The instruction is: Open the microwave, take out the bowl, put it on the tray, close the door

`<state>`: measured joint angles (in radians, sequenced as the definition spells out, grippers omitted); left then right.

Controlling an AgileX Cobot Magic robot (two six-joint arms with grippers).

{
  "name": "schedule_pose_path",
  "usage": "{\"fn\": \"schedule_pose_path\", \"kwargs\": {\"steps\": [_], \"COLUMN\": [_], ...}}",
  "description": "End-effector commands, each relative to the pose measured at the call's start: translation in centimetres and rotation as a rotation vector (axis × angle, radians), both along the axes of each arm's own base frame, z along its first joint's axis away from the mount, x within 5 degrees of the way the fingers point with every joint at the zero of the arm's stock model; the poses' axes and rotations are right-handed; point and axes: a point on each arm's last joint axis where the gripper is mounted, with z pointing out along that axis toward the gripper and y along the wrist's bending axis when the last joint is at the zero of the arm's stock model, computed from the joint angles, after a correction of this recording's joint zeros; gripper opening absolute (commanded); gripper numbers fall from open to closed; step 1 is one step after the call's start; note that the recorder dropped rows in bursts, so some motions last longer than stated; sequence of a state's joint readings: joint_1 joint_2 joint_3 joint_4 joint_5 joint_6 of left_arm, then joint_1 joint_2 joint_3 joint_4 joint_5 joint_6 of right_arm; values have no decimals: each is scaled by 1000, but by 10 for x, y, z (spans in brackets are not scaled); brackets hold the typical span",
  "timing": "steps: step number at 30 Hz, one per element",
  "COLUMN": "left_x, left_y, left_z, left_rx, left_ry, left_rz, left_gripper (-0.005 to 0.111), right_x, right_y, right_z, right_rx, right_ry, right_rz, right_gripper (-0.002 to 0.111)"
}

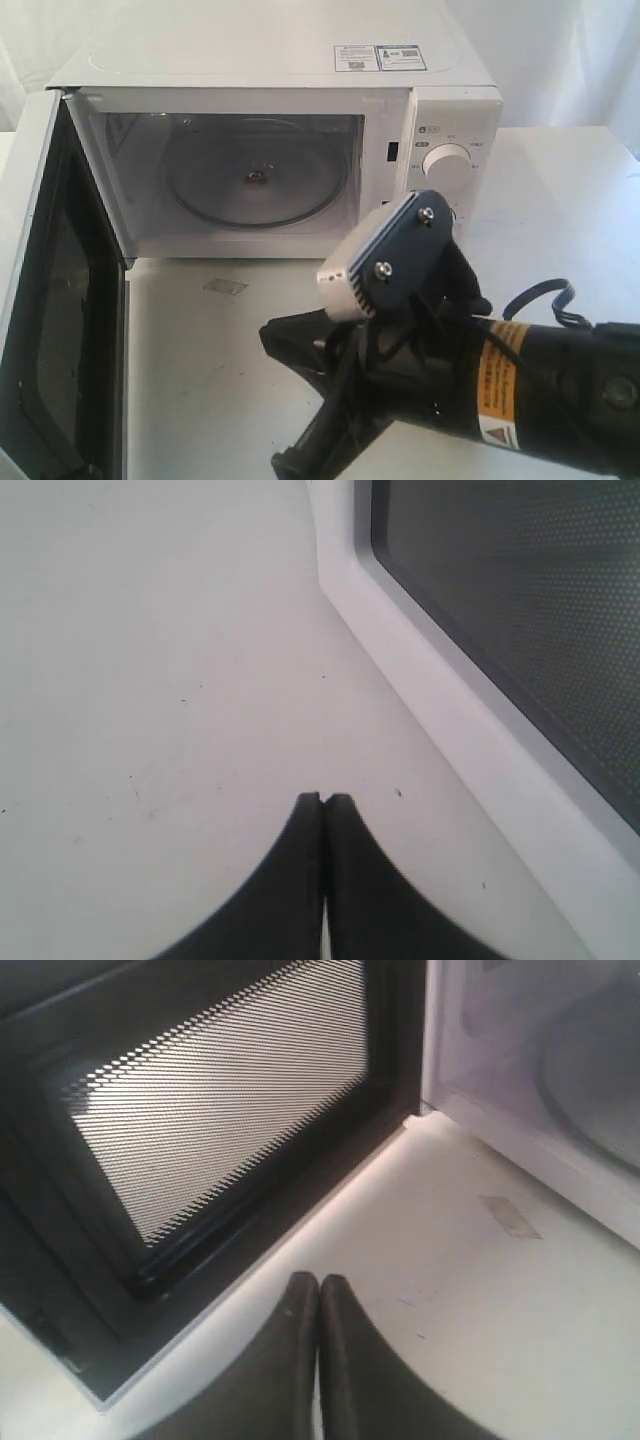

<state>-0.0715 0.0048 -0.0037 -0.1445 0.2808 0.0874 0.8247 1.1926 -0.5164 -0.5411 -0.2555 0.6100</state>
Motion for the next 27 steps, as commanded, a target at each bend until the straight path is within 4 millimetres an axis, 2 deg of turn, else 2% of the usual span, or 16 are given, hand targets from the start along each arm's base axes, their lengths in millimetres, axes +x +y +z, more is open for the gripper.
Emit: {"fn": "schedule_pose_path", "kwargs": {"steps": [1, 6, 12, 14, 19, 24, 26, 27], "left_x": [0, 0, 0, 0, 1, 4, 4, 3], "left_y": [0, 0, 0, -1, -9, -10, -8, -7], "left_z": [-1, -1, 0, 0, 8, 22, 29, 40], "left_rx": [-12, -12, -12, -59, -471, -882, -893, -876], "left_ry": [-2, -2, -6, -7, -2, -48, -89, -137], "left_rz": [0, 0, 1, 10, 72, 138, 141, 128], "left_gripper": [0, 0, 0, 0, 0, 0, 0, 0], "right_x": [-10, -19, -28, -30, -37, -43, -43, -43], "right_y": [-2, -9, -14, -15, -21, -22, -22, -22], "right_z": [-9, -27, -37, -41, -51, -51, -51, -52], "right_rx": [41, 16, 20, 19, 2, 40, 35, 29], "right_ry": [-18, 1, 2, 2, -4, -49, -46, -44], "right_rz": [64, 88, 121, 129, 155, 199, 197, 195], "right_gripper": [0, 0, 0, 0, 0, 0, 0, 0]}}
